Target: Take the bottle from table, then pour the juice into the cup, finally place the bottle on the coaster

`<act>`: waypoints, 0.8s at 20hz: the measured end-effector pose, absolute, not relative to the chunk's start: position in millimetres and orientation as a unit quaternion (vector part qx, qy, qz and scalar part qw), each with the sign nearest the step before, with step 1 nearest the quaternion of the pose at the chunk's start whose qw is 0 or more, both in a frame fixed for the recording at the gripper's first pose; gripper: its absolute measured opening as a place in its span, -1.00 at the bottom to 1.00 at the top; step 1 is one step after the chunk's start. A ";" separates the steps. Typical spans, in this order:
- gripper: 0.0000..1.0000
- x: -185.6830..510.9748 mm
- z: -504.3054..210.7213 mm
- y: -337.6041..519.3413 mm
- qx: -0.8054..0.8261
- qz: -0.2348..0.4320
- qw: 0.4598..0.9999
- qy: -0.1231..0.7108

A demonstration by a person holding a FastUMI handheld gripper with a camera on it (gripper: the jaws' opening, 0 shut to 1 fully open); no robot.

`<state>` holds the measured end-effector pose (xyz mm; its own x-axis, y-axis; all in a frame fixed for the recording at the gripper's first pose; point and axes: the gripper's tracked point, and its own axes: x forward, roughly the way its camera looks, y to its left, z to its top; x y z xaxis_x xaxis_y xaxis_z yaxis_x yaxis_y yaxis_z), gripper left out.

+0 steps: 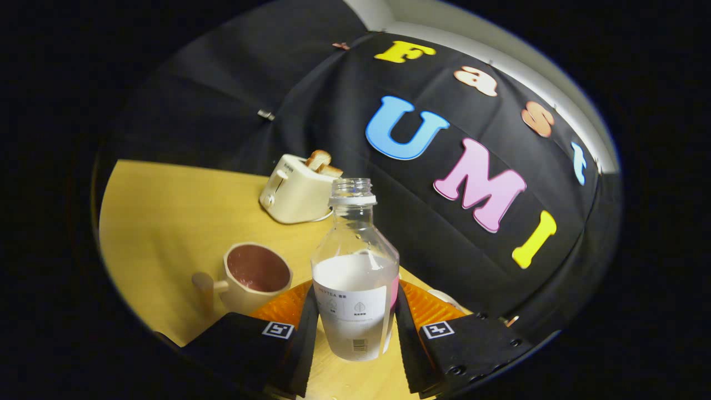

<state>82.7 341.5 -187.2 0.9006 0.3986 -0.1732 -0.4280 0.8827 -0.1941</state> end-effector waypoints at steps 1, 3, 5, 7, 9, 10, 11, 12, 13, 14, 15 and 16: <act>0.37 85.9 -179.3 336.2 -0.076 0.209 0.973 0.062; 0.36 97.5 -167.9 323.0 -0.020 0.199 0.978 0.060; 0.36 118.0 -164.3 305.0 0.010 0.179 0.982 0.059; 0.36 137.9 -160.6 285.6 0.034 0.159 0.985 0.054; 0.36 159.9 -152.2 271.6 0.055 0.153 0.986 0.038; 0.36 168.1 -153.4 270.2 0.062 0.156 0.985 0.031; 0.36 176.6 -158.9 268.2 0.064 0.157 0.985 0.030; 0.36 182.9 -167.2 267.6 0.068 0.161 0.984 0.032; 0.36 188.6 -175.7 268.7 0.073 0.164 0.983 0.035; 0.37 194.4 -184.8 269.4 0.079 0.167 0.982 0.038; 0.39 200.9 -195.1 269.1 0.080 0.164 0.982 0.040; 0.39 207.1 -206.7 267.6 0.076 0.158 0.984 0.043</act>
<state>207.1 267.6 -206.7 0.9463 0.3174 -0.0612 -0.3042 0.9384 0.1639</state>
